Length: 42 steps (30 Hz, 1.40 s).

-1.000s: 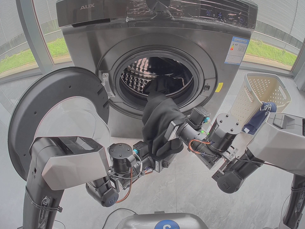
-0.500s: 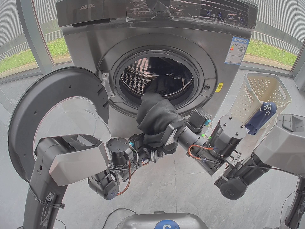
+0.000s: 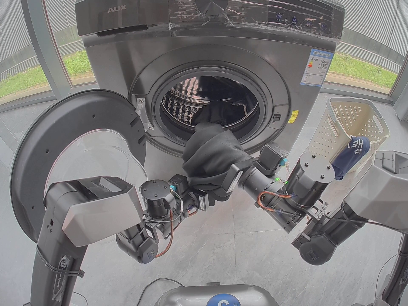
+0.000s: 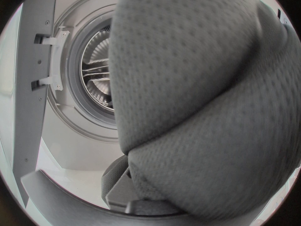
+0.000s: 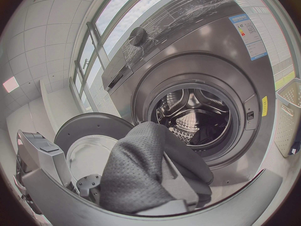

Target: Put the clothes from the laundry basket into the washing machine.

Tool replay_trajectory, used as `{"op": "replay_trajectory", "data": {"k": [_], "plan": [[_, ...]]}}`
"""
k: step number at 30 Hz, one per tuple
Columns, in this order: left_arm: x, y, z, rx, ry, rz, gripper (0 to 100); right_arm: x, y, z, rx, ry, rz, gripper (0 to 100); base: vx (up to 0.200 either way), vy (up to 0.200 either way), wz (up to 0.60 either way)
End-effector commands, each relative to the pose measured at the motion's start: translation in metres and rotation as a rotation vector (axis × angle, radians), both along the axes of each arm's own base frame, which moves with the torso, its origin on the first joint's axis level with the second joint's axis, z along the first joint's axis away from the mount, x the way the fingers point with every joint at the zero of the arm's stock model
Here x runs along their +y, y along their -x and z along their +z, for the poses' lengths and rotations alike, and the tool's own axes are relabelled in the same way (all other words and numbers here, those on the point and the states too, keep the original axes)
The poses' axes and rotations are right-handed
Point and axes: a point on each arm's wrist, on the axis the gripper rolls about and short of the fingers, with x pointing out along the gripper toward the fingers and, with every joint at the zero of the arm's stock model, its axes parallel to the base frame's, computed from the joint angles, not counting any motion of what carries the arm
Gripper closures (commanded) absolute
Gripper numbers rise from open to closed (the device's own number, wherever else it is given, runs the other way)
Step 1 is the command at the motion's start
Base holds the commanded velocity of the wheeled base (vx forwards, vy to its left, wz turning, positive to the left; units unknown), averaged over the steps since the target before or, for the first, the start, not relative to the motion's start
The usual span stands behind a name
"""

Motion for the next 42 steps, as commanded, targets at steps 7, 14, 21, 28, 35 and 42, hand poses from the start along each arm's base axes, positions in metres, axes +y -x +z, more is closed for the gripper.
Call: {"op": "replay_trajectory", "data": {"k": [7,14,21,28,35,42], "plan": [[0.016,0.011,0.055,-0.07,0.072,0.017,100,-0.035,-0.028,-0.002,-0.004,-0.001,-0.116,100,0.0,0.0,0.0],[0.026,0.032,0.076,-0.071,0.078,0.009,100,-0.042,-0.038,-0.02,0.044,0.014,-0.141,100,0.0,0.0,0.0],[0.028,0.037,0.086,-0.077,0.104,0.006,100,-0.04,-0.034,-0.038,0.094,0.055,-0.131,100,0.0,0.0,0.0],[0.027,0.037,0.084,-0.073,0.103,0.004,100,-0.04,-0.033,-0.039,0.099,0.061,-0.133,100,0.0,0.0,0.0],[0.033,0.038,0.087,-0.072,0.107,0.018,100,-0.049,-0.02,-0.044,0.132,0.101,-0.126,0,0.0,0.0,0.0],[0.039,0.049,0.093,-0.065,0.106,0.025,100,-0.054,0.03,-0.04,0.155,0.197,0.008,0,0.0,0.0,0.0]]}}
